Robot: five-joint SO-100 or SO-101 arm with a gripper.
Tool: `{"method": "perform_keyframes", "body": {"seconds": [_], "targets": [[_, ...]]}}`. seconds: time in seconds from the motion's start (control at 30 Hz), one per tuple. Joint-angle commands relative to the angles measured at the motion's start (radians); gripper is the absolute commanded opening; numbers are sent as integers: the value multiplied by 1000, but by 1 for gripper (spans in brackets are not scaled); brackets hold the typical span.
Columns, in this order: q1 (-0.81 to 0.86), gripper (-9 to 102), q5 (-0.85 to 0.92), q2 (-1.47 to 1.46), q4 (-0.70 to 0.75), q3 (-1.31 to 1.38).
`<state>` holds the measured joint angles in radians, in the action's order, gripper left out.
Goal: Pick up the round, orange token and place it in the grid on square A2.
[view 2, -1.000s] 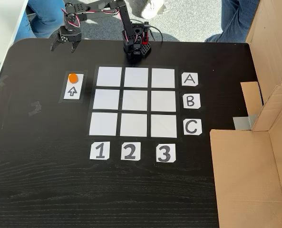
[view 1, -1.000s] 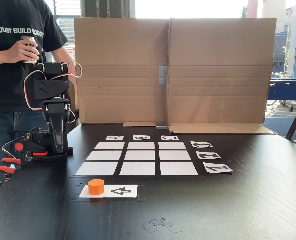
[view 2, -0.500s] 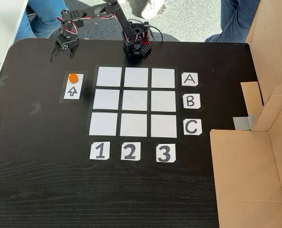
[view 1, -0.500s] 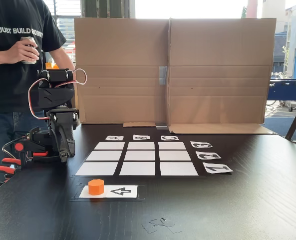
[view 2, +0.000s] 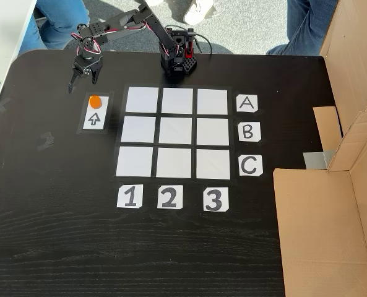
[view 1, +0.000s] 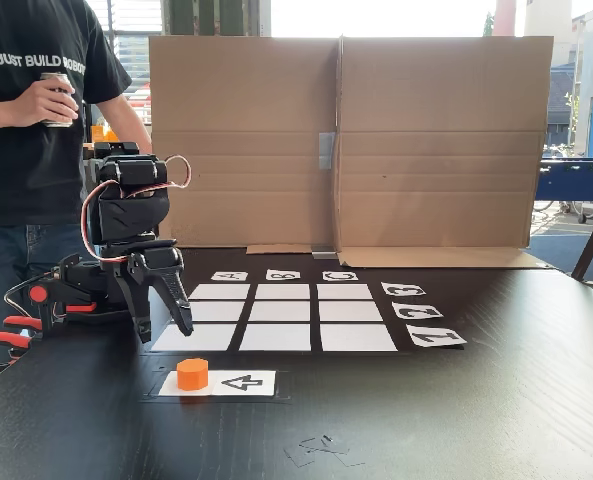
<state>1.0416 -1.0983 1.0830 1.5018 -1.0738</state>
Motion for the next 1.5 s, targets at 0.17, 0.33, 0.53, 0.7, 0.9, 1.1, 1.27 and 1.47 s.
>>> {"method": "perform_keyframes", "body": {"seconds": [0.17, 0.33, 0.53, 0.7, 0.9, 1.1, 1.27, 1.47], "targets": [[-43, 44, 78, -5, 5, 38], [-43, 45, 84, -17, -3, 35], [-37, 46, 89, -54, -5, 29], [-49, 46, 98, -71, -5, 28], [-64, 46, 101, -101, -2, 26], [-72, 46, 117, -137, 2, 26], [-74, 46, 117, -160, -3, 35], [-71, 20, 115, -184, -12, 46]]}}
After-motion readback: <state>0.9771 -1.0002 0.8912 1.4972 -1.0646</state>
